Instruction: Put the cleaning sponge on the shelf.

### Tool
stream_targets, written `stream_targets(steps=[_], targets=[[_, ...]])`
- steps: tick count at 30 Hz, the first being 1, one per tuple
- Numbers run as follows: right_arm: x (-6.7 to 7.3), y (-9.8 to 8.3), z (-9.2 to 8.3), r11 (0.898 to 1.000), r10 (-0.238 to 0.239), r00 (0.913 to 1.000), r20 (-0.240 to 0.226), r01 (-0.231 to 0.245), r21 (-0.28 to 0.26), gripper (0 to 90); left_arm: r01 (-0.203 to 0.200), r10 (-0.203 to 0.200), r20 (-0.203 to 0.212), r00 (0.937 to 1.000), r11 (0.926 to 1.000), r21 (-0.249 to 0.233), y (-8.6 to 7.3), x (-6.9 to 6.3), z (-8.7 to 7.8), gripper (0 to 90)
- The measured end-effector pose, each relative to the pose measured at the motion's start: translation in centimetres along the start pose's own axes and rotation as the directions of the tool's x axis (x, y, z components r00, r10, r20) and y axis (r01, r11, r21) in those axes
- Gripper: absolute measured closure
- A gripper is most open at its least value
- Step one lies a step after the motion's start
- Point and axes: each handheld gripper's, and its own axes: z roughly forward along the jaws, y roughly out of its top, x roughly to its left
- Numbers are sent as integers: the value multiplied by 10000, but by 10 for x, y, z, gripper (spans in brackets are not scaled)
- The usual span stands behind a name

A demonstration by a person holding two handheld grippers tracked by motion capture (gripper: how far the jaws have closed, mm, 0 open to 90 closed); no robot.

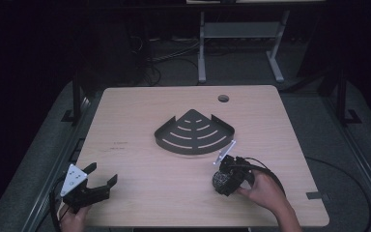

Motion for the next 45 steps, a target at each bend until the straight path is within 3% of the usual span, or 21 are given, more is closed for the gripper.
stream_targets(steps=[16,27,45], targets=[[1,6,6,9993,-250,9994,255,243,286,295,-19,19,7,10000,10000,-15,0,0,0,133],[0,11,-9,9993,-359,9991,218,356,129,307,57,-57,6,10000,10000,4,0,1,-1,133],[-14,33,-36,9991,-420,9991,-9,420,-80,311,17,-17,47,10000,10000,-48,0,-1,0,133]])
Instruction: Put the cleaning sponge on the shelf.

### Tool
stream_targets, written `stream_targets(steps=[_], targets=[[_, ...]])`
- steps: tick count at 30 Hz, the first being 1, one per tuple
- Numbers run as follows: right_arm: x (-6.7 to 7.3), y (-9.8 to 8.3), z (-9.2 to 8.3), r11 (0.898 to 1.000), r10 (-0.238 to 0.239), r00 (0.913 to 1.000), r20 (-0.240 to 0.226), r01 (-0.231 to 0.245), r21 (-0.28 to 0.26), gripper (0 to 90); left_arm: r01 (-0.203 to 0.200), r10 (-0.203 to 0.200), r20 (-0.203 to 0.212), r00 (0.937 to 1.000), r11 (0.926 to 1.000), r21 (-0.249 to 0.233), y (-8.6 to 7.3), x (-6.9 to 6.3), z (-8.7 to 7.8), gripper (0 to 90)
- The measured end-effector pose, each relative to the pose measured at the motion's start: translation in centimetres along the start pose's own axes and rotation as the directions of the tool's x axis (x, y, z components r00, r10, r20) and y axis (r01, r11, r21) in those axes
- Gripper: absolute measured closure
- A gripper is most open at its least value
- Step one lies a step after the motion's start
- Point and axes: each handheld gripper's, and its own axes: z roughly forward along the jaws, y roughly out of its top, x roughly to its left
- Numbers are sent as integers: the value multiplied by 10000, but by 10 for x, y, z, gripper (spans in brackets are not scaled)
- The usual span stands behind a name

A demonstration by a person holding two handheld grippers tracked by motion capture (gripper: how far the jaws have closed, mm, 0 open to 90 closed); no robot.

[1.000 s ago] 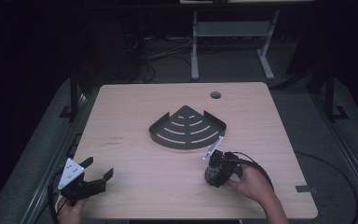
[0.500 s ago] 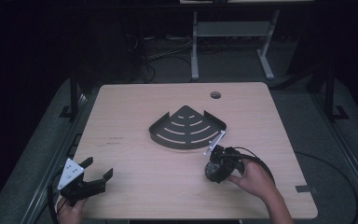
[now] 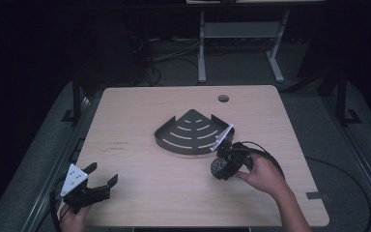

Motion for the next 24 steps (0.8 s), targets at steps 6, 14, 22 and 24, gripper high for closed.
stream_targets(steps=[6,14,22,24], targets=[[-7,5,-5,9999,103,9999,-90,-104,-124,312,-15,15,-34,10000,10000,25,0,0,0,133],[-10,15,-13,10000,-23,9999,-118,22,-79,313,-33,33,-3,10000,10000,60,0,0,1,133],[-16,25,-16,9999,-31,9999,-144,29,-117,313,-42,42,-3,10000,10000,17,0,-1,0,133],[-17,28,-17,10000,-64,9999,-127,63,-59,313,-41,41,3,10000,10000,3,1,-1,0,134]])
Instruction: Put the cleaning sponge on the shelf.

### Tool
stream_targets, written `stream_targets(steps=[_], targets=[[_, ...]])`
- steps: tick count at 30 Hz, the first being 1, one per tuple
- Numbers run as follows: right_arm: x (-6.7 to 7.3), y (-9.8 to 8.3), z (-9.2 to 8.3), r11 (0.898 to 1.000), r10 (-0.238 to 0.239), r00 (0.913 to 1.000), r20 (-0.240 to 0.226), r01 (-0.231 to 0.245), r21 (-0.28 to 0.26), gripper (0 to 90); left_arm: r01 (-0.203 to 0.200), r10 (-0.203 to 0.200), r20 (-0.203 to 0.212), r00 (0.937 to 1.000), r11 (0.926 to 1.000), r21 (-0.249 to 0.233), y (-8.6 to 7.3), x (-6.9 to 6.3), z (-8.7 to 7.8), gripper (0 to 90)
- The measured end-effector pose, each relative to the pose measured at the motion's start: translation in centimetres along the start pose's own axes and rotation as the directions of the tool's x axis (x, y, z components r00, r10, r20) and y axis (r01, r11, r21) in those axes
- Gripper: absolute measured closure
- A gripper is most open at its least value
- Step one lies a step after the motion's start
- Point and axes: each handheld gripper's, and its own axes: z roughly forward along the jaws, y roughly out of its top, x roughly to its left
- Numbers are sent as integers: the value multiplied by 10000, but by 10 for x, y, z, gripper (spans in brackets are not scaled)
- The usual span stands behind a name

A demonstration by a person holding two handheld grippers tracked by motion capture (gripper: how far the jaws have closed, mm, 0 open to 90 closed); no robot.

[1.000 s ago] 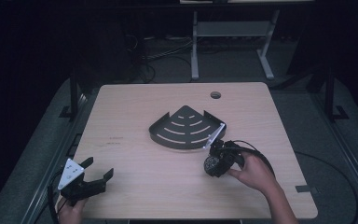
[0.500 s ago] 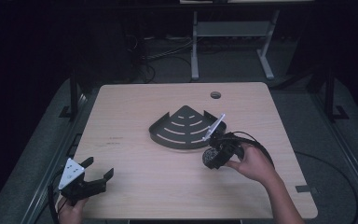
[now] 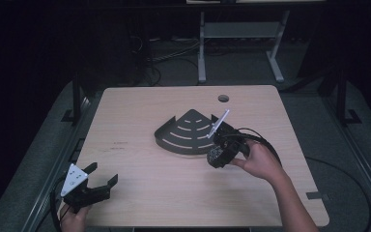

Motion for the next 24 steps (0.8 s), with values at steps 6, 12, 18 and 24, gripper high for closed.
stream_targets(steps=[6,12,18,24], targets=[[-2,8,-2,10000,-67,10000,3,67,-18,314,-27,27,5,10000,10000,-1,0,0,0,134],[-4,24,-5,9997,-223,9997,-42,223,-34,314,-25,25,6,10000,10000,11,1,0,0,133],[-10,35,-1,9996,-270,9995,-135,270,-10,314,-15,15,5,10000,10000,-32,1,-1,0,133],[-22,52,5,9997,-188,9996,-220,191,137,314,-25,25,-7,10000,10000,-13,1,0,0,134]])
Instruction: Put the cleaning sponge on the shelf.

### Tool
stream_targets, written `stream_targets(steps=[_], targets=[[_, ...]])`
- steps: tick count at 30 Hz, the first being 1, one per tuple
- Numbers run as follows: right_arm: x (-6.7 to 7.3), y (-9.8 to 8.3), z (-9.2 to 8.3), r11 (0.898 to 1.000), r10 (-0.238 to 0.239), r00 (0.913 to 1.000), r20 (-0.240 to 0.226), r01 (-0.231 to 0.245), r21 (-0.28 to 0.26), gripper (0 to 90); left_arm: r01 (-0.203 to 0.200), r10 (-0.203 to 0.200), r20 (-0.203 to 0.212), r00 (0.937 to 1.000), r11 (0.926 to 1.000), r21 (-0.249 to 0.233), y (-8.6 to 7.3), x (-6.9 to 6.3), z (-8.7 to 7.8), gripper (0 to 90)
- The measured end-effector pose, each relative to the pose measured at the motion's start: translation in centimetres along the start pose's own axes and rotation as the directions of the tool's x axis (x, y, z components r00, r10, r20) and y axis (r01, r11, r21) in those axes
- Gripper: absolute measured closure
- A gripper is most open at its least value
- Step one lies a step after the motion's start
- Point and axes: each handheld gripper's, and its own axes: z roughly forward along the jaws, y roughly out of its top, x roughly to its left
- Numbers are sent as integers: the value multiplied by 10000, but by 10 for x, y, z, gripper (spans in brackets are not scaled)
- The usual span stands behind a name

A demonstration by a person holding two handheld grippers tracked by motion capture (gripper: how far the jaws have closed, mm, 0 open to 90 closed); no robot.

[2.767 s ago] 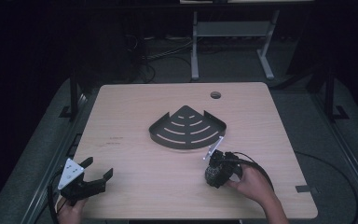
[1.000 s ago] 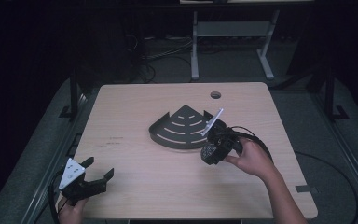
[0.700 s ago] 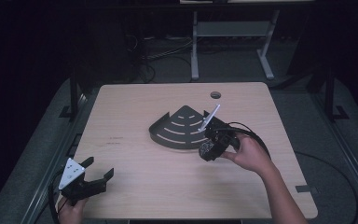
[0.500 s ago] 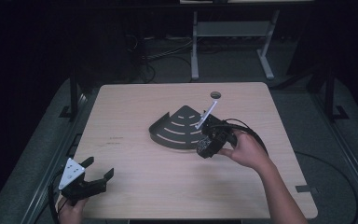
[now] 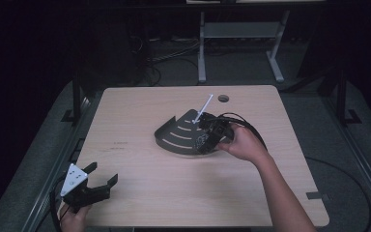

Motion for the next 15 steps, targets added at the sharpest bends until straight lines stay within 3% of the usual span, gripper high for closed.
stream_targets(steps=[15], targets=[[-31,26,8,9990,440,9990,13,-440,88,314,-34,34,6,10000,10000,-2,1,-1,0,133]])
